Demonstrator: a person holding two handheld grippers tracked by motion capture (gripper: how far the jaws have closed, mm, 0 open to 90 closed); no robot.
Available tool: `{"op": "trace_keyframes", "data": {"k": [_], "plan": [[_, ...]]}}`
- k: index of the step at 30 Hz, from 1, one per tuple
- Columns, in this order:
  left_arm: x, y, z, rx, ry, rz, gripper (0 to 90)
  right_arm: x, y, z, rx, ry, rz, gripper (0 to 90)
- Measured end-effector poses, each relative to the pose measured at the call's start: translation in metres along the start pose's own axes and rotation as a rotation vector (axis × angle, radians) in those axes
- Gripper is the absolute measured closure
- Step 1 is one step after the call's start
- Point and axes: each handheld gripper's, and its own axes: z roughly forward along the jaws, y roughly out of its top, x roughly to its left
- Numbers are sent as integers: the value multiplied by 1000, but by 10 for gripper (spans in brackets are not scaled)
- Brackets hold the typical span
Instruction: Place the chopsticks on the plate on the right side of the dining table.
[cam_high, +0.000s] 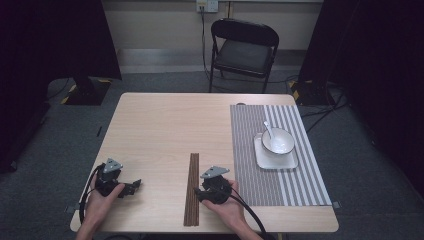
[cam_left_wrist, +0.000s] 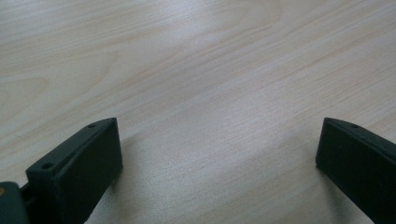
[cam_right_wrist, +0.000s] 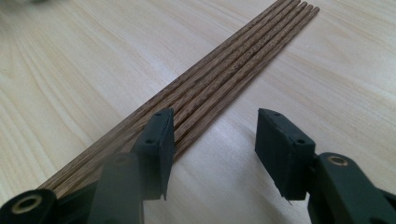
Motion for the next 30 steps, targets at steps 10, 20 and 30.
{"op": "trace_keyframes", "data": {"k": [10,20,30], "plan": [[0,0,0,0,0,0,0,1,-2,1,15,-28,-16,483],[0,0,0,0,0,0,0,-2,-4,-5,45,-105,-23,514],[0,0,0,1,0,1,0,-24,-7,-9,34,-127,43,579]]}}
